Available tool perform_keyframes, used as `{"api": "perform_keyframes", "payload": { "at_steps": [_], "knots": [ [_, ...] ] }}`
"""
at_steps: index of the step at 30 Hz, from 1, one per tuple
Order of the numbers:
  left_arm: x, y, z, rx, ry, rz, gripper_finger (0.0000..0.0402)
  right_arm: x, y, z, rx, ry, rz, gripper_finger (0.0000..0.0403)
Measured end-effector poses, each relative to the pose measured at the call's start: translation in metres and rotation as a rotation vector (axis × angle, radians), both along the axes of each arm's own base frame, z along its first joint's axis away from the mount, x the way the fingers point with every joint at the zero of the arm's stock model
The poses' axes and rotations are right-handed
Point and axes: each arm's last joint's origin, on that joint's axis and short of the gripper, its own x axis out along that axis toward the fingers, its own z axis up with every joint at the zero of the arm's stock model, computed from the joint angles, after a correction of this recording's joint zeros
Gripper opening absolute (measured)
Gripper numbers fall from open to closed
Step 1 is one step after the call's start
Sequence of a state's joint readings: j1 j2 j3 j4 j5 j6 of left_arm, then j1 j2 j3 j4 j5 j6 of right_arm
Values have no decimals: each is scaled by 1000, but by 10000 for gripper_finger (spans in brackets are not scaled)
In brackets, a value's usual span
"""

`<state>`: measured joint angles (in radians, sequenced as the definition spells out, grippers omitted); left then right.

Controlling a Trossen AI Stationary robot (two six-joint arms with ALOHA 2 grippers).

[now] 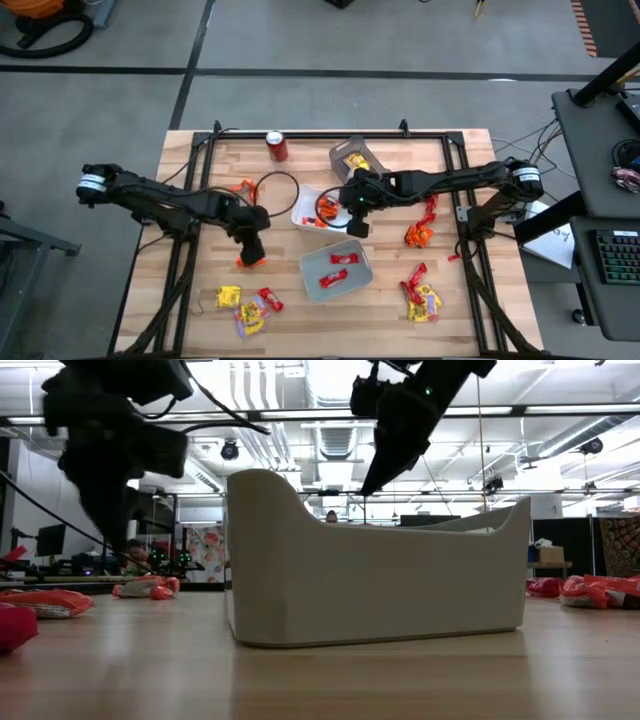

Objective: Sort candy
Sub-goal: Put the red chocolate pack into the gray bin

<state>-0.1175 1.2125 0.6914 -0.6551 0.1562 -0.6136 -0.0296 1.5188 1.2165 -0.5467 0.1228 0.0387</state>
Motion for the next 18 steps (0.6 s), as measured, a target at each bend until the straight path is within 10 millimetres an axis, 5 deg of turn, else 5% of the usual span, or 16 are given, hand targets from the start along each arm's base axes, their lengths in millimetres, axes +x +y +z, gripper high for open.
{"api": "perform_keyframes", "payload": {
  "at_steps": [10, 18],
  "knots": [
    [-10, -24, 6, -23, 96, -50, 140, -5, 17, 26, 53, 92, -17, 9],
    [-4, -35, 21, 51, 22, -60, 140, -25, 31, 24, 389, 320, -134, 9]
  ]
}}
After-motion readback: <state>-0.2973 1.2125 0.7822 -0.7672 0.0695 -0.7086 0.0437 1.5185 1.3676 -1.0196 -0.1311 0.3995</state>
